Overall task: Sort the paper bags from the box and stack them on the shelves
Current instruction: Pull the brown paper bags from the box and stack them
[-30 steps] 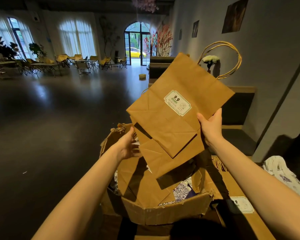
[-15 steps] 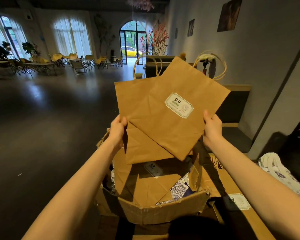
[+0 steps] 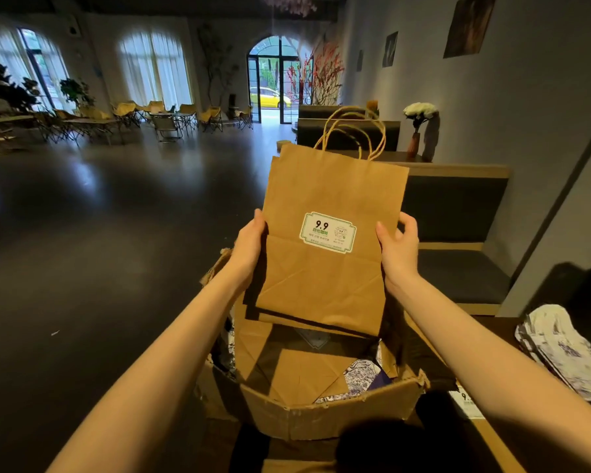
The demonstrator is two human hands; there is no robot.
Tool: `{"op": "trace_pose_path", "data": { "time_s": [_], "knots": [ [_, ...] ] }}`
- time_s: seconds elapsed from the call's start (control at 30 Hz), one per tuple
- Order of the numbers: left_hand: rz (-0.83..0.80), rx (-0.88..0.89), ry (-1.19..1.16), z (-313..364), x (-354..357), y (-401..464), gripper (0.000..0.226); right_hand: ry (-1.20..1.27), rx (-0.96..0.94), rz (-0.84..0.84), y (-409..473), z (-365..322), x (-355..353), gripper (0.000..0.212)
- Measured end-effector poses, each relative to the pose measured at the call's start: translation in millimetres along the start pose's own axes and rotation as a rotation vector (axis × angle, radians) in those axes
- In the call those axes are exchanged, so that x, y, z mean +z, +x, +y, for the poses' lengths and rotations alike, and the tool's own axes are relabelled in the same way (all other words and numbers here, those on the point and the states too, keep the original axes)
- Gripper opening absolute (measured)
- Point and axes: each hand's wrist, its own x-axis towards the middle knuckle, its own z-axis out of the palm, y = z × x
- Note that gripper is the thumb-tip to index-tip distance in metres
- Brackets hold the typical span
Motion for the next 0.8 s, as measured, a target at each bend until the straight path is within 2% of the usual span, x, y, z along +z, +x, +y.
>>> {"op": "trace_pose_path", "data": {
  "time_s": [0.1,0.2,0.3,0.37,0.47,0.7,0.8],
  "knots": [
    [-0.094,0.072,0.088,-5.6,-4.3,-4.4,0.033,0.085,-0.028,0.033,-3.2,0.2,6.5,0.045],
    [-0.12,0.079,0.121,-11.7,-13.3,-4.8,0.039,0.054,-0.025,-0.004,-1.2,0.0,8.7,0.043],
    [-0.026,0.148,0.144,-21.5,-19.9,-6.1,0.037,-0.078,-0.027,-0.108,1.4,8.9,8.5,0.031],
    [0.053,0.193,0.149,-30.0,-24.6,-7.6,0.032,-0.201,-0.01,-0.191,3.8,18.0,7.0,0.03],
    [0.156,0.21,0.148,-44.1,-31.2,-8.4,0.025,-0.332,0.056,-0.22,8.1,33.2,-1.9,0.03],
    [0.353,0.127,0.119,-78.0,-45.0,1.2,0.033,-0.701,0.194,-0.378,20.5,105.9,-25.1,0.029],
    [0.37,0.091,0.133,-88.9,-47.4,6.1,0.033,-0.99,0.251,-0.453,28.4,140.6,-29.5,0.038]
  ]
}}
